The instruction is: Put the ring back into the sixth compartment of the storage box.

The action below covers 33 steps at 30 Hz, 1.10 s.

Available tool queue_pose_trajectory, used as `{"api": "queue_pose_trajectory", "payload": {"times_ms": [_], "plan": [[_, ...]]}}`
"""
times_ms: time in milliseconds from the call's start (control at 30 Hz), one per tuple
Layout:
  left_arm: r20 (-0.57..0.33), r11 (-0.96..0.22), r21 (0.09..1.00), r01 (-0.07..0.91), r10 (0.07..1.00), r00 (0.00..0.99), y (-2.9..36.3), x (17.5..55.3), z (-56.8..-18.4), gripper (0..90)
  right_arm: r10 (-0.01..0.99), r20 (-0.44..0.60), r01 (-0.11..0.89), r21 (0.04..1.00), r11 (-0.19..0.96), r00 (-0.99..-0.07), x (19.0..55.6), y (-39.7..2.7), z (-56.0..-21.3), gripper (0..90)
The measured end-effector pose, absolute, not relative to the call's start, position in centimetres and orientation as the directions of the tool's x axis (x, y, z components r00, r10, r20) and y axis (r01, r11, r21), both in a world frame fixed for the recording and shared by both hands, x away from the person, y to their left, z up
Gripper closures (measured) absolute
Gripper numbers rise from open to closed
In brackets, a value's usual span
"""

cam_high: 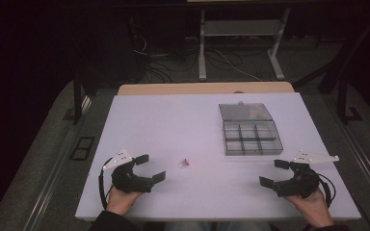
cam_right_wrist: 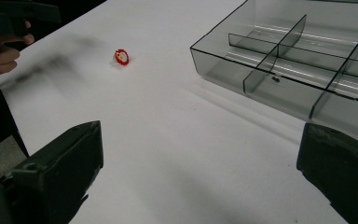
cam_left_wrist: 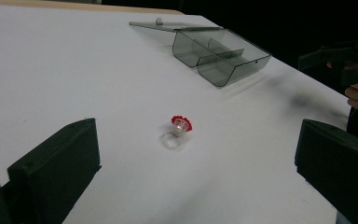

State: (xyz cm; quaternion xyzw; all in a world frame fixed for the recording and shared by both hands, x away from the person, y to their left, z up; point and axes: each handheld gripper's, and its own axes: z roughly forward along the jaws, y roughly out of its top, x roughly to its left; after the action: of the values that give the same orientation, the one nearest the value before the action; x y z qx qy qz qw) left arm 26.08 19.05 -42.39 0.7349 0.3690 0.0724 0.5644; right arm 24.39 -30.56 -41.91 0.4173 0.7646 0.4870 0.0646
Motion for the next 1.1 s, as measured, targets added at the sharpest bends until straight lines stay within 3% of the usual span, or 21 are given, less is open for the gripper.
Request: {"api": "queue_pose_trajectory", "payload": {"times_ms": [1100], "plan": [[-0.276, -0.175, 0.867, 0.466, 0.61, 0.742, 17.7, 25.6, -41.9, 0.0, 0.707, 0.306, 0.597, 0.776, 0.203, -0.638, 24.2, -30.9, -42.4, 0.5]]}}
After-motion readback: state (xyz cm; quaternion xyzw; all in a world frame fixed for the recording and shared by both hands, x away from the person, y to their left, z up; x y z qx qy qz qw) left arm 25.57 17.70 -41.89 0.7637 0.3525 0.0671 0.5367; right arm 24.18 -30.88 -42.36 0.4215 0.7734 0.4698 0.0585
